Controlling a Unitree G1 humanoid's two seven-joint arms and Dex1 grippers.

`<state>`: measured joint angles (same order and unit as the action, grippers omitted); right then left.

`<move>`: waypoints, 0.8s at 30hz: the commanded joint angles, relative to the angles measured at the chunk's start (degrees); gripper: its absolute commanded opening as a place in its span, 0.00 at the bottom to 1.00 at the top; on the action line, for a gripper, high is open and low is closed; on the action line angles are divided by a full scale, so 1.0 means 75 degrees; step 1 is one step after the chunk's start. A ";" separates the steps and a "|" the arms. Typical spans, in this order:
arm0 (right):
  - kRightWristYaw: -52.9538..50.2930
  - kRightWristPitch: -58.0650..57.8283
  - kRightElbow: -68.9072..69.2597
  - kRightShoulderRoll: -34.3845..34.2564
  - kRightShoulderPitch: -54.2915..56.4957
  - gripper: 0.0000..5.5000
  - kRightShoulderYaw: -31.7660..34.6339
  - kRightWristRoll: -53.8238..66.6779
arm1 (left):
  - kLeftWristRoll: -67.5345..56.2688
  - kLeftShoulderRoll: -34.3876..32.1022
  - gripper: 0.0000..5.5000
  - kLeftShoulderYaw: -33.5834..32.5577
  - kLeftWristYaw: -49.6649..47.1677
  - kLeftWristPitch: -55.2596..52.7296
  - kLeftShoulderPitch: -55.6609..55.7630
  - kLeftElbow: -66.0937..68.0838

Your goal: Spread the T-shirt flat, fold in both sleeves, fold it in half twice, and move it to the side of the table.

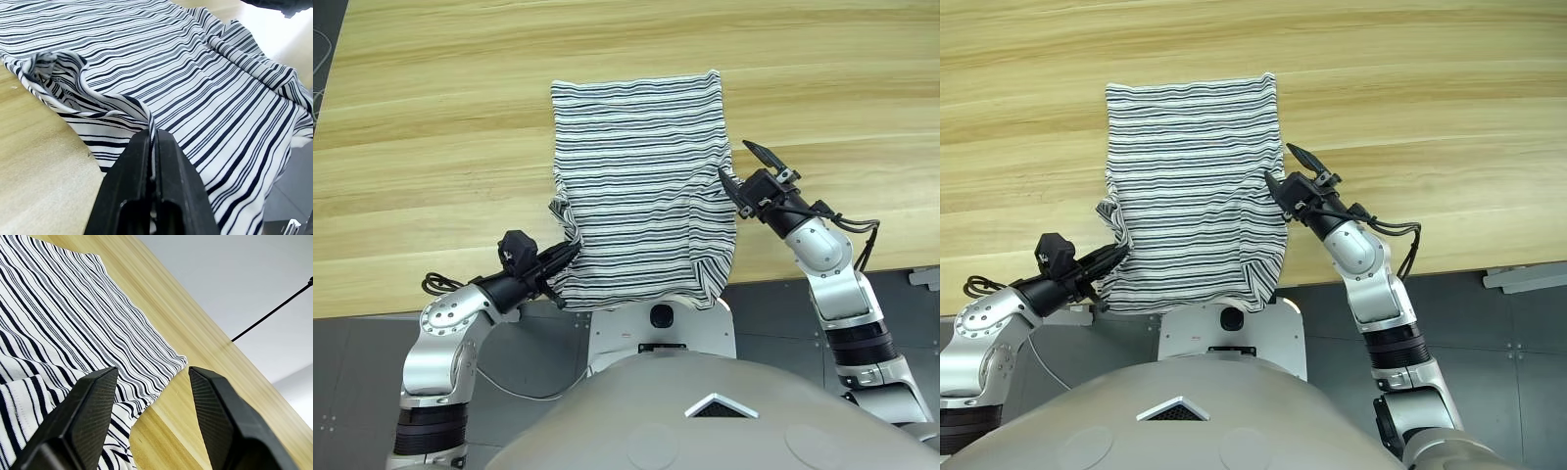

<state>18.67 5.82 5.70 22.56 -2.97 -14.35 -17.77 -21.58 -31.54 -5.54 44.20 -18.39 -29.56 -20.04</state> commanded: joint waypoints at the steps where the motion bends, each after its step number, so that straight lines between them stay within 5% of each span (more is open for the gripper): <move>1: -0.0031 0.0051 -0.0096 -0.0063 0.0147 0.49 -0.0037 -0.0043 | 0.0355 -0.0185 0.02 0.0177 -0.0057 0.0133 -0.0001 -0.0095; 13: -0.0085 0.0153 -0.0342 -0.0225 0.0283 0.49 -0.0146 -0.0041 | 0.1311 -0.0743 0.02 0.0648 0.0040 0.0260 0.0248 -0.0377; 24: -0.0192 0.0250 -0.0497 -0.0307 0.0317 0.49 -0.0196 -0.0045 | 0.3309 -0.1235 0.29 0.1434 -0.0456 0.1211 0.1145 -0.0040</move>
<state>17.58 7.37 2.55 20.48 -1.26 -15.89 -17.80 1.23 -39.96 4.29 41.54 -10.69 -22.08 -20.20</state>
